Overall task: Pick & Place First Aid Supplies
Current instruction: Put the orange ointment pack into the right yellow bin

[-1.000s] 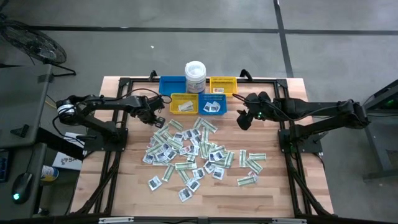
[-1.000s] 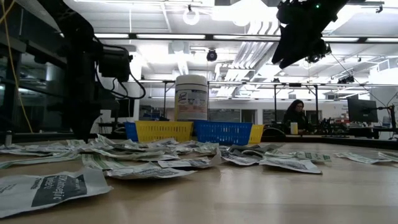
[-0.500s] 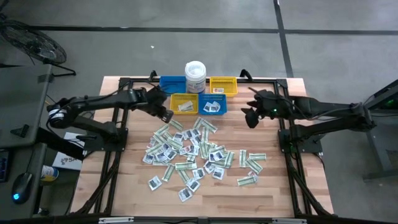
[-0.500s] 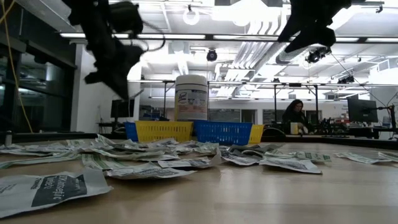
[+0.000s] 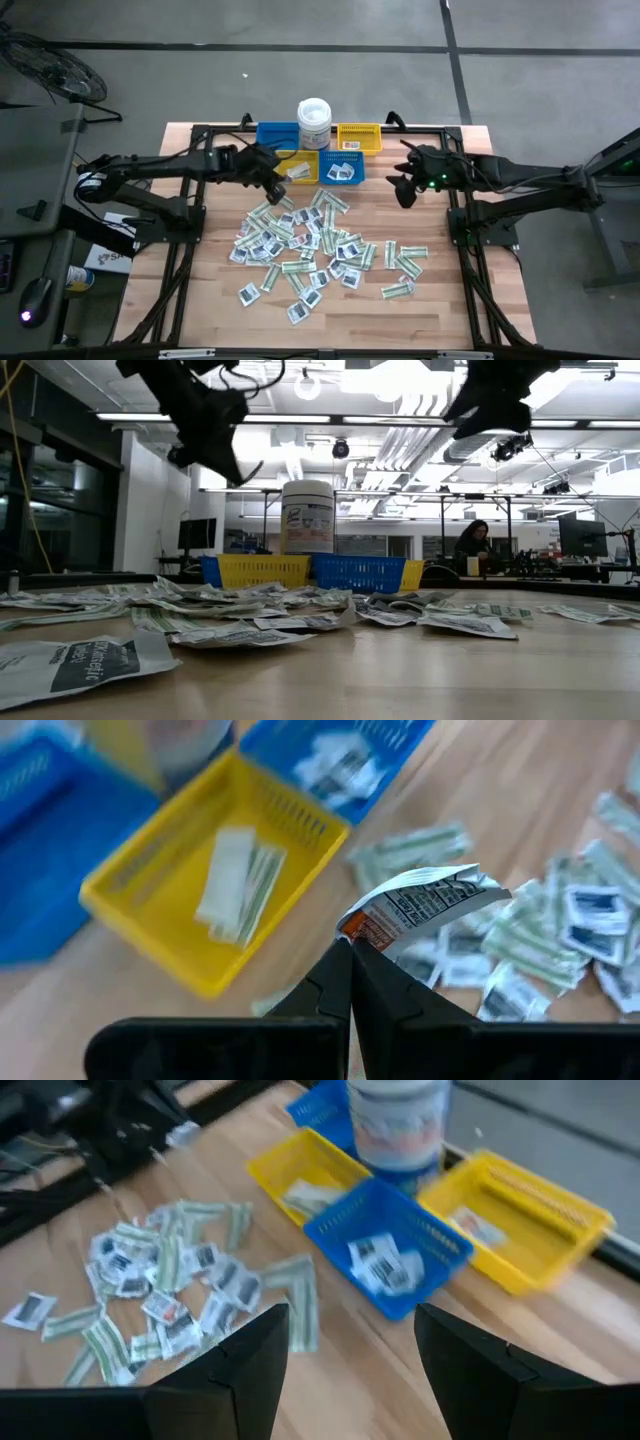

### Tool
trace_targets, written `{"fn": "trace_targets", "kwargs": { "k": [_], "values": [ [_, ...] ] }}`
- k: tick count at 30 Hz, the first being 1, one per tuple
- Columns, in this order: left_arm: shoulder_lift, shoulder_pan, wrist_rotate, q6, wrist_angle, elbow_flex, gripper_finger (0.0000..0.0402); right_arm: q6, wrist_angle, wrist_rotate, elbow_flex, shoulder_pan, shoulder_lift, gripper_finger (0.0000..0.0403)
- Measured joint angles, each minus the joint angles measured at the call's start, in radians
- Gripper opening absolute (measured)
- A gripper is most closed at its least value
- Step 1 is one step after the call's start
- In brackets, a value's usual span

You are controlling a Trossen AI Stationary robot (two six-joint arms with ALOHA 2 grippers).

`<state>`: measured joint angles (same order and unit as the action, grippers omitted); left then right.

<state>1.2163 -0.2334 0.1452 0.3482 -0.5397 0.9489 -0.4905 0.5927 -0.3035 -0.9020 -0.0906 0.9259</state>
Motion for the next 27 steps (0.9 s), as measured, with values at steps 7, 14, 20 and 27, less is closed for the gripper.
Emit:
{"fn": "trace_targets", "kwargs": {
  "k": [7,14,20,27],
  "values": [
    [0.0,-0.002,0.017,-0.105,0.211,0.001,0.0,0.119,-0.283,-0.054,0.0,-0.001,0.095,0.0211],
    [0.013,-0.002,0.171,-0.161,0.337,0.002,0.0,0.194,-0.566,-0.079,0.0,-0.001,0.244,0.0211],
    [0.012,-0.001,0.272,-0.168,0.384,0.002,0.0,0.223,-0.838,-0.09,0.0,0.009,0.383,0.0211],
    [0.012,0.007,0.27,-0.26,0.439,0.002,0.0,0.222,-1.042,-0.105,0.0,0.013,0.501,0.0211]
  ]
}}
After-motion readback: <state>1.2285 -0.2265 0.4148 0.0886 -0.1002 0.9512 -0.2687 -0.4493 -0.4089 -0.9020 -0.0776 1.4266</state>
